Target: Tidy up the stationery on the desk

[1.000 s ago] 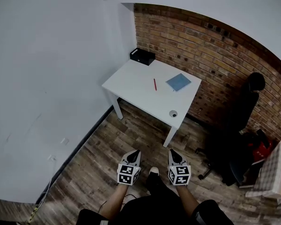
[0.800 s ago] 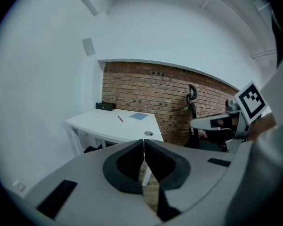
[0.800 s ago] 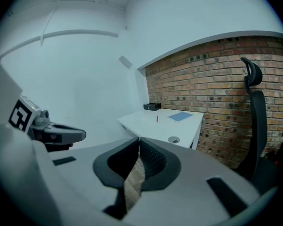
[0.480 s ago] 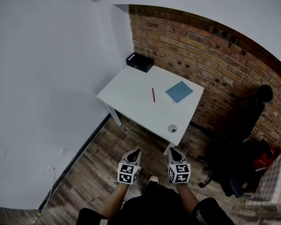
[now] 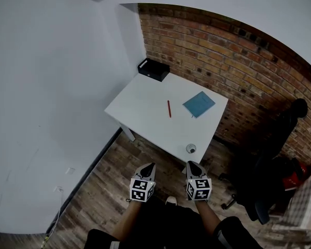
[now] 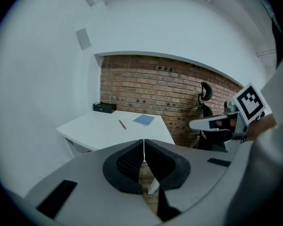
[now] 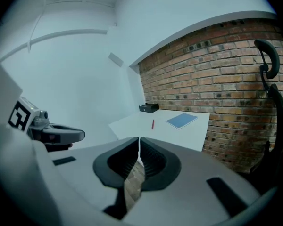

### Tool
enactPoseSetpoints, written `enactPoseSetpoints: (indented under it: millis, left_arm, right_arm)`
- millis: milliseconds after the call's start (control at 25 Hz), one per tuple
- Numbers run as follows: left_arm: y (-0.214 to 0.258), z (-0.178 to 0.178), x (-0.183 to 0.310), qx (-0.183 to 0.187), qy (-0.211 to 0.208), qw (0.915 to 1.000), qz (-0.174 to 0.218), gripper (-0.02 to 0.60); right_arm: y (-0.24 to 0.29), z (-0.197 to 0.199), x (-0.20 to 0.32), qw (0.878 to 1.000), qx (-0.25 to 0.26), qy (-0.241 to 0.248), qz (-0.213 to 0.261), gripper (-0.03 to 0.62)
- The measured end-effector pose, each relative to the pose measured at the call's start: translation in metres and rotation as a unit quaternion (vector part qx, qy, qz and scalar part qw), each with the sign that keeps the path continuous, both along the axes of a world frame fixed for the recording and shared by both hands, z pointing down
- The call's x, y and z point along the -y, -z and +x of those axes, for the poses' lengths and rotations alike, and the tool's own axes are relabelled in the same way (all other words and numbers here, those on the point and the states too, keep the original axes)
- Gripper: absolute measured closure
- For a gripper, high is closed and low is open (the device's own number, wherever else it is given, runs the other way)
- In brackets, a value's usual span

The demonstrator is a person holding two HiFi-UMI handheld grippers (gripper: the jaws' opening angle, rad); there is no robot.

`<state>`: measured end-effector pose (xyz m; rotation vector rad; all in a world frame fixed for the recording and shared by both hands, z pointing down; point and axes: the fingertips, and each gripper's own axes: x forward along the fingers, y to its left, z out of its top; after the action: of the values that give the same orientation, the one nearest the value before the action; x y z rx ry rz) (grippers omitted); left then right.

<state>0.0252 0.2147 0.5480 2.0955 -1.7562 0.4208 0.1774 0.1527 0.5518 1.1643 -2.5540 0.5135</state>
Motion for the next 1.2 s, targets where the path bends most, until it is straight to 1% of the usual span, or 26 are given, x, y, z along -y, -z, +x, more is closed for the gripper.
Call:
enactPoseSetpoints:
  millis: [200, 320, 480, 720, 920, 1040, 1200]
  left_arm:
    - [-0.004, -0.006, 0.025, -0.005, -0.006, 1.0000, -0.002, 0.565]
    - [-0.003, -0.007, 0.047, -0.008, -0.018, 0.9998, 0.003, 0.565]
    - [-0.007, -0.010, 0.078, -0.012, -0.043, 0.9990, 0.003, 0.565]
    - [-0.018, -0.027, 0.139, -0.018, -0.092, 0.9955, -0.005, 0.565]
    - [-0.025, -0.044, 0.192, -0.027, -0.139, 0.9899, -0.013, 0.565]
    - [-0.027, -0.053, 0.224, -0.032, -0.171, 0.9846, -0.018, 0.565]
    - [-0.029, -0.072, 0.260, -0.037, -0.212, 0.9761, -0.026, 0.565]
  right_arm:
    - [-0.004, -0.006, 0.017, 1.000, -0.003, -0.004, -0.003, 0.570]
    - [-0.005, -0.008, 0.035, 1.000, -0.006, -0.013, -0.002, 0.570]
    - [-0.006, -0.012, 0.060, 0.999, -0.008, -0.035, 0.000, 0.569]
    - [-0.009, -0.029, 0.109, 0.997, -0.016, -0.079, -0.003, 0.569]
    - [-0.011, -0.045, 0.142, 0.993, -0.028, -0.118, -0.009, 0.569]
    - [-0.013, -0.054, 0.165, 0.988, -0.037, -0.149, -0.018, 0.569]
    - [-0.012, -0.076, 0.191, 0.982, -0.043, -0.185, -0.024, 0.570]
